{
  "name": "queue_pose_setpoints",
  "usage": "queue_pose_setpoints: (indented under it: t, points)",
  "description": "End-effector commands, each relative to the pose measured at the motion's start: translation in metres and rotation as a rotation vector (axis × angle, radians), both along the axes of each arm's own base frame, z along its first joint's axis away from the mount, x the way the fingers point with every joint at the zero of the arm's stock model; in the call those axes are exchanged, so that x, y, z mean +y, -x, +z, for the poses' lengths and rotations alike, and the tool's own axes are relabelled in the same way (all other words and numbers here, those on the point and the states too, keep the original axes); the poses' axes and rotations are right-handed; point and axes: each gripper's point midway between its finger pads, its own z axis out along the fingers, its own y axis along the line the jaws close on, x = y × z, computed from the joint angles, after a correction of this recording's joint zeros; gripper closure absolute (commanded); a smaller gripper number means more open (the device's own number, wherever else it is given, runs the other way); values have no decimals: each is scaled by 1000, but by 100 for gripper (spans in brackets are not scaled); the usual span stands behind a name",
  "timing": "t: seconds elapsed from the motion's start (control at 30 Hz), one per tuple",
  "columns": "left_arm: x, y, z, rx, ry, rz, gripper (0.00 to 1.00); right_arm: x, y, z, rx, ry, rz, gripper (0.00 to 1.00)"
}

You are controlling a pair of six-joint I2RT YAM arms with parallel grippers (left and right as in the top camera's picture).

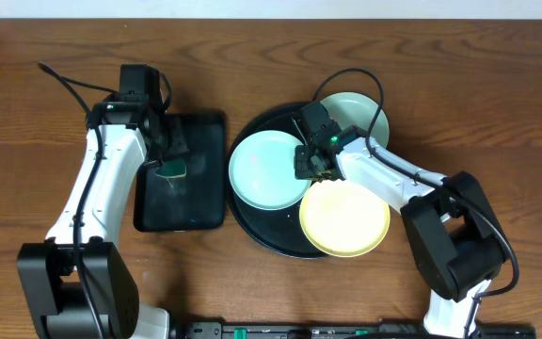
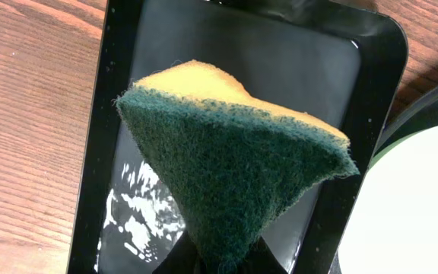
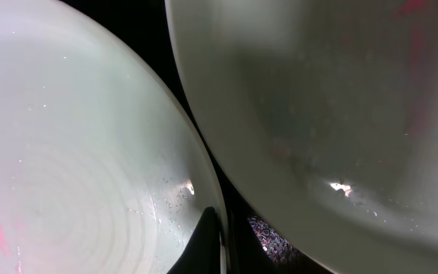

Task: Clean dirty plates on tray and stack at the side
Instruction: 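Grasp the green sponge with the left gripper and lift it, then carry the sponge with the left gripper onto the left mint plate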

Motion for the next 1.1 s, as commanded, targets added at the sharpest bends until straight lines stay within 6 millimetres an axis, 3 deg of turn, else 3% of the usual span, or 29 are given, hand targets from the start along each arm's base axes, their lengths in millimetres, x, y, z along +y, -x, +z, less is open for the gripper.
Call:
queue_pose_setpoints:
  t: [0.0,0.43,0.87,1.07]
  points:
    - [4,-1,0,-4,-13,23,93,-4,7,-15,43,27,0,99]
    - [-5,-1,0,-4,-11,-1,93,2,12,-15,68,-6,12,99]
    - [-85,3,-1,-19,31,-111,93,2,17,-17,124,-76,24,99]
    - [-120,-1,-22,1,54,-164,93,1,18,-18,130,-75,22,99]
